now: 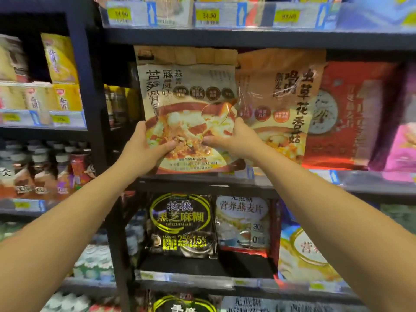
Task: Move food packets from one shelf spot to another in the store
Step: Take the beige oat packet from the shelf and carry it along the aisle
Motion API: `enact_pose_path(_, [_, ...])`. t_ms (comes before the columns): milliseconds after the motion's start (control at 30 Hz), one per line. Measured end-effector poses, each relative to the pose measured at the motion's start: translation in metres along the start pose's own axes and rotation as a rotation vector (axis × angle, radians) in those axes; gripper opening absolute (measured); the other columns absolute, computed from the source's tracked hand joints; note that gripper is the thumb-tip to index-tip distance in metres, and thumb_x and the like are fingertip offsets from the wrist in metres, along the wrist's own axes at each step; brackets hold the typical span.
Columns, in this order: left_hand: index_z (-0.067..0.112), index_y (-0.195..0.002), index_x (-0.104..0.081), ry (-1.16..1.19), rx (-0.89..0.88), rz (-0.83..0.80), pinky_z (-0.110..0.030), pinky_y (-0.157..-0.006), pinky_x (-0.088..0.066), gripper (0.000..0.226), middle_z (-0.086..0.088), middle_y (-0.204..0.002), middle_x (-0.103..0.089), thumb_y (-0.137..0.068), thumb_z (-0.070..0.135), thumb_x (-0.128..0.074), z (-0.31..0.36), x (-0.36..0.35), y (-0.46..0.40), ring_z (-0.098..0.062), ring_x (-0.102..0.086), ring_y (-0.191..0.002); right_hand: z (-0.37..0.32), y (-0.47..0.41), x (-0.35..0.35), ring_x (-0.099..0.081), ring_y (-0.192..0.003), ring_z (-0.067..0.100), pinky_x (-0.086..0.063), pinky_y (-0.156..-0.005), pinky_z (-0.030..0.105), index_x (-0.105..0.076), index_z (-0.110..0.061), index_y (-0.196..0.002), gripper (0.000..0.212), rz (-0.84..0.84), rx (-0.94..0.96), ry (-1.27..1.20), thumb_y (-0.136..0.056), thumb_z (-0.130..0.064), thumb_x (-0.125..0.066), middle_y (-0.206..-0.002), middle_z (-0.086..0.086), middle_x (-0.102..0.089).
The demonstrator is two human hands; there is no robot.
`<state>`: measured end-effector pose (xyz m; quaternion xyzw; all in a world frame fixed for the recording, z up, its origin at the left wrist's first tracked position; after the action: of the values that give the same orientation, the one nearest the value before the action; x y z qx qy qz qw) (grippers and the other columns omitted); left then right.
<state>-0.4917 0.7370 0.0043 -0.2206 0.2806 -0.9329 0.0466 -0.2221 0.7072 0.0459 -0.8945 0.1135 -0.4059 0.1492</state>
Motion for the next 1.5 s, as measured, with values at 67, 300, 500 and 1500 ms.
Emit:
enact_pose_path(67, [0.037,-0.126,-0.036,0.009,0.009,0.011,-0.028,-0.085,-0.054,0.067,0.025,-0.11,-0.057,-0.081,0.041,-0.086,-0.003,-0.008,-0.005,0.002,-0.062,-0.1,0.004,-0.008,-0.005,-0.048,-0.14,0.035,-0.046,-0.092,0.036,-0.008,-0.005,-0.163,0.137,-0.015,-0.017,0.021,-0.069,-0.076,-0.079,-0.162,0.017,-0.038])
enact_pose_path(300, [0.027,-0.129,-0.04,0.02,0.037,0.054,-0.045,-0.099,-0.055,0.066,0.019,-0.114,-0.06,-0.083,0.027,-0.086,-0.017,-0.019,-0.026,-0.011,-0.065,-0.108,0.02,-0.037,-0.025,-0.058,-0.112,0.025,-0.047,-0.069,0.03,-0.028,0.005,-0.144,0.106,-0.067,0.021,0.022,-0.08,-0.063,-0.079,-0.133,0.014,-0.056])
enact_pose_path(500, [0.017,-0.137,-0.038,-0.017,0.038,0.101,-0.044,-0.105,-0.049,0.07,0.005,-0.122,-0.059,-0.085,0.02,-0.085,-0.028,-0.022,-0.034,-0.021,-0.06,-0.12,0.019,-0.043,-0.028,-0.049,-0.106,0.018,-0.037,-0.061,0.027,-0.037,0.001,-0.14,0.089,-0.103,0.072,0.154,-0.085,-0.054,-0.08,-0.136,0.011,-0.055])
enact_pose_path(1500, [0.017,-0.132,-0.042,0.005,-0.07,0.117,-0.03,-0.092,-0.042,0.063,-0.001,-0.126,-0.065,-0.085,0.025,-0.084,-0.027,-0.004,-0.009,-0.012,-0.056,-0.107,0.011,0.023,-0.036,-0.055,-0.128,0.031,-0.042,-0.088,0.034,-0.042,-0.007,-0.142,0.065,-0.107,-0.135,0.212,-0.093,-0.034,-0.077,-0.144,0.012,-0.055])
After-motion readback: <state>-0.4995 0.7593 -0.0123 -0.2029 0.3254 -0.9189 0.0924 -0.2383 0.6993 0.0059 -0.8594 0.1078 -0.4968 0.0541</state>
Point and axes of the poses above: each hand's wrist, its own y-axis away from the middle knuckle, its own x-axis out of the back of the hand, z = x × y, the point moved 2 cm from there along -y, towards the middle knuckle
